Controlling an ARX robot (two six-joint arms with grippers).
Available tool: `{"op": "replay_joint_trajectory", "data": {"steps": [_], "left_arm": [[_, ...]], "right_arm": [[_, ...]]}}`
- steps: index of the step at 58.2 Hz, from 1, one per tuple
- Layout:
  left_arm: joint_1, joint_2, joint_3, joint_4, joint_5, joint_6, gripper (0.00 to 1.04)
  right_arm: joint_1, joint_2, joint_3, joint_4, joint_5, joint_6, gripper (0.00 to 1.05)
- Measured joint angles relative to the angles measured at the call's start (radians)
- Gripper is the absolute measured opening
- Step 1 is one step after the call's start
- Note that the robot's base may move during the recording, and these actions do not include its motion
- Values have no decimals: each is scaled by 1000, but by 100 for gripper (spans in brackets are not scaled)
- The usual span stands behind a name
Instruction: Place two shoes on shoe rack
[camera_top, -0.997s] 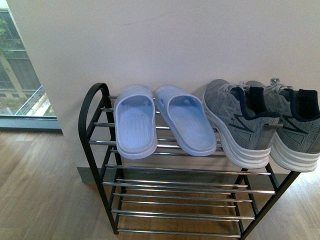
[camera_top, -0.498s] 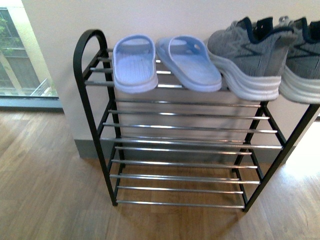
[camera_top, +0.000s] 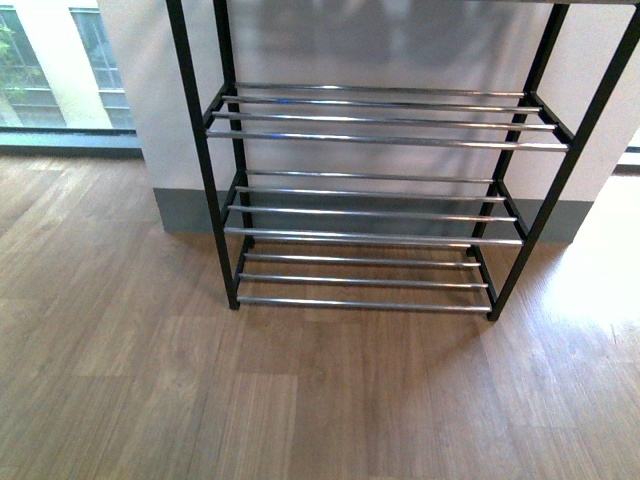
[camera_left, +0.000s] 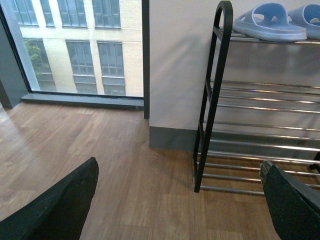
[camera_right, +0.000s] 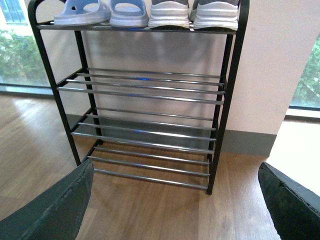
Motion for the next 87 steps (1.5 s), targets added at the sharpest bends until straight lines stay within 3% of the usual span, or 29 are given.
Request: {"op": "replay_joint_trajectory", "data": {"steps": [87], "left_arm": [[0, 0, 0, 0, 0, 0, 95]], "right_arm": [[0, 1, 0, 0, 0, 0, 95]]}}
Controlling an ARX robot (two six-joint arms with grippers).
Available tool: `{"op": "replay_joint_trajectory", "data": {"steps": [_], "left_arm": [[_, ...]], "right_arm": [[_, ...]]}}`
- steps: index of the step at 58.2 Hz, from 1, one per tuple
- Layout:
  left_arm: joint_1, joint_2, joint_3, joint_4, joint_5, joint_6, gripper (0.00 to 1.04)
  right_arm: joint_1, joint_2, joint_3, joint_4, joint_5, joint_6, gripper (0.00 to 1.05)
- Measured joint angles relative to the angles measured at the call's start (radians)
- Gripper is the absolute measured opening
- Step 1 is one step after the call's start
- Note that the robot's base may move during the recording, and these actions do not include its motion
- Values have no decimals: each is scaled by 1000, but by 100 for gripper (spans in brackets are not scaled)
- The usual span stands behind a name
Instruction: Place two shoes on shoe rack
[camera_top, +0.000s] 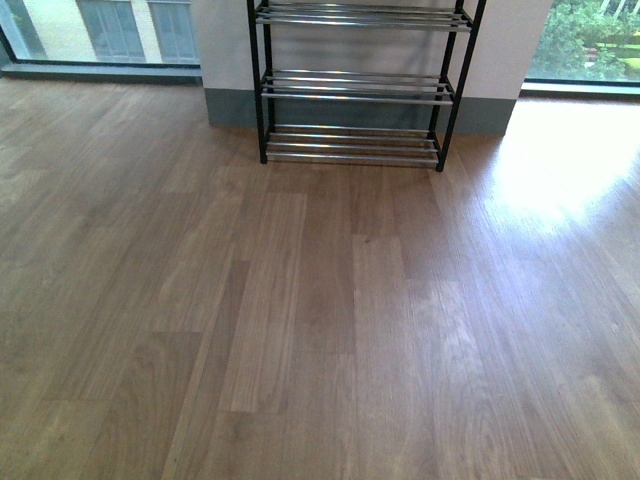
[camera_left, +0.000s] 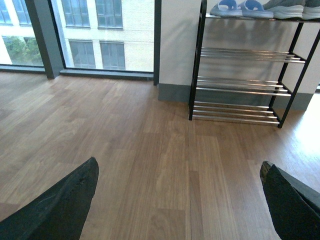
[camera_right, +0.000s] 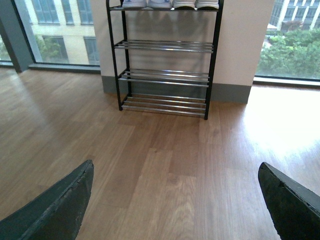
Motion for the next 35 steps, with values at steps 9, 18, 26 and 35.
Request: {"op": "replay_joint_trajectory", "data": {"steps": [9, 18, 26, 35], "left_arm": [[0, 0, 0, 0, 0, 0, 95], [0, 0, 0, 0, 0, 0, 95], [0, 0, 0, 0, 1, 0, 95], [0, 0, 0, 0, -2, 0, 95]], "right_arm": [[0, 0, 0, 0, 0, 0, 95], [0, 0, 0, 0, 0, 0, 95], [0, 0, 0, 0, 3, 0, 95], [0, 0, 0, 0, -1, 0, 95]]}}
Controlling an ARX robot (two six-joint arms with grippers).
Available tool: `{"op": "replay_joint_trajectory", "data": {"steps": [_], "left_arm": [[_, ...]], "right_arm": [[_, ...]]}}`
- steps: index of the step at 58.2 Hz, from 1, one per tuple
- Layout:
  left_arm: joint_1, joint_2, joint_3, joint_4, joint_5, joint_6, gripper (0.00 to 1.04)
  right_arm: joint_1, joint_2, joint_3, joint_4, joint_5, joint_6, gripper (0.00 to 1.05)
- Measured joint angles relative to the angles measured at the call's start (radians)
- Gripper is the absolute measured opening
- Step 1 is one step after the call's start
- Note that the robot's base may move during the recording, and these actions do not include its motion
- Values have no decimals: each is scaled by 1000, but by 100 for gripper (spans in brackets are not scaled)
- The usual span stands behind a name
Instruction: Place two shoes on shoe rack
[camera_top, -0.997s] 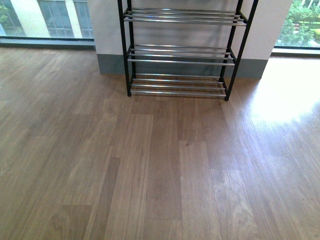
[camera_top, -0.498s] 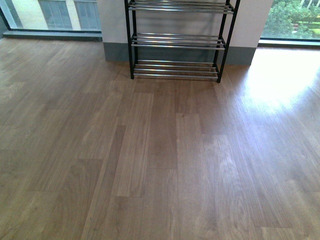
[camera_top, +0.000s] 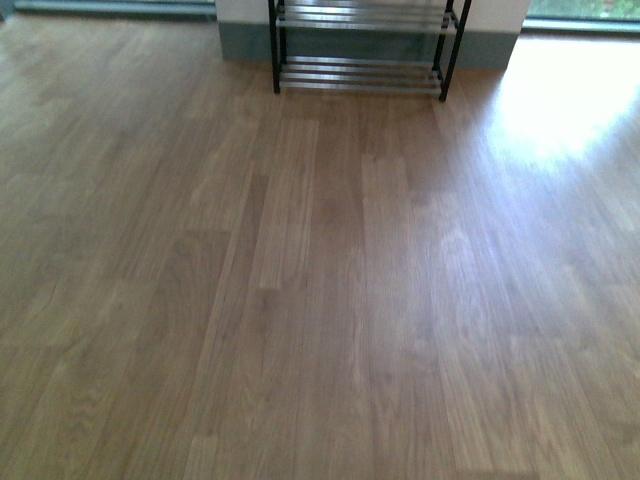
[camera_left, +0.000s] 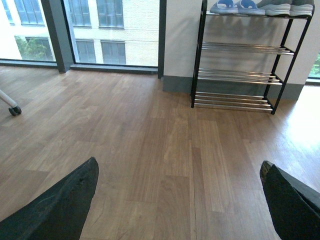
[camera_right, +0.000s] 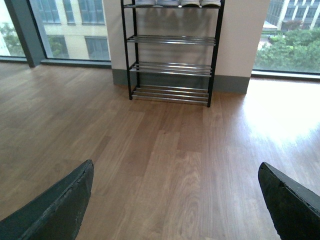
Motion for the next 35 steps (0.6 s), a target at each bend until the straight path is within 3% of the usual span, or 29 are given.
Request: {"op": "replay_joint_trajectory", "data": {"steps": [35], "left_arm": [[0, 0, 0, 0, 0, 0, 95]], "right_arm": [[0, 0, 0, 0, 1, 0, 95]]}}
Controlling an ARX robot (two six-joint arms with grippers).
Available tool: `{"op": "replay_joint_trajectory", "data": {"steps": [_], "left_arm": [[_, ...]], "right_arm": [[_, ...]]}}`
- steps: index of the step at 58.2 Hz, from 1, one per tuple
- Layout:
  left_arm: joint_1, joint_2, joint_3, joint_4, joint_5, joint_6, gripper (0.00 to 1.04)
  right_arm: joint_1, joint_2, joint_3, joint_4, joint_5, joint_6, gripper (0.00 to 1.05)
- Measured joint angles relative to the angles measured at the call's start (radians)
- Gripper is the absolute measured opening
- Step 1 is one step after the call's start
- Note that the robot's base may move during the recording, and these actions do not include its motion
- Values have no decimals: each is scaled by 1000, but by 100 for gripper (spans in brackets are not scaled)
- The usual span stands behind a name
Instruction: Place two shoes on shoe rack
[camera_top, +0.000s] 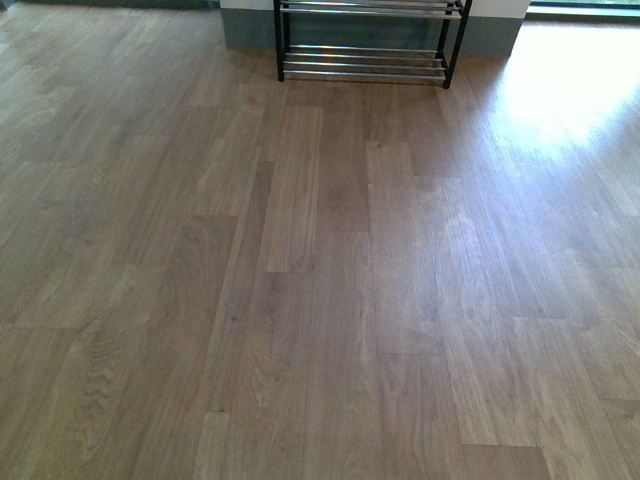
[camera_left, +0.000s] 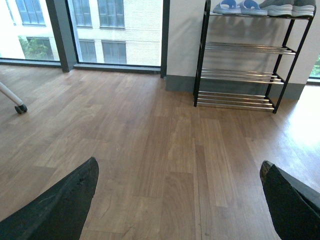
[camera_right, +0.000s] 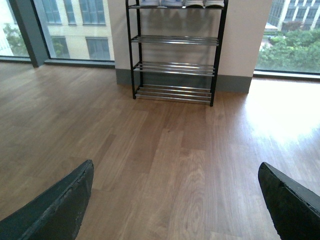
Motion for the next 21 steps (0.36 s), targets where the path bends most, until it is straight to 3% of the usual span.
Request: {"op": "replay_joint_trajectory", "data": {"steps": [21], "left_arm": [[0, 0, 0, 0, 0, 0, 95]], "right_arm": [[0, 0, 0, 0, 0, 0, 95]]}}
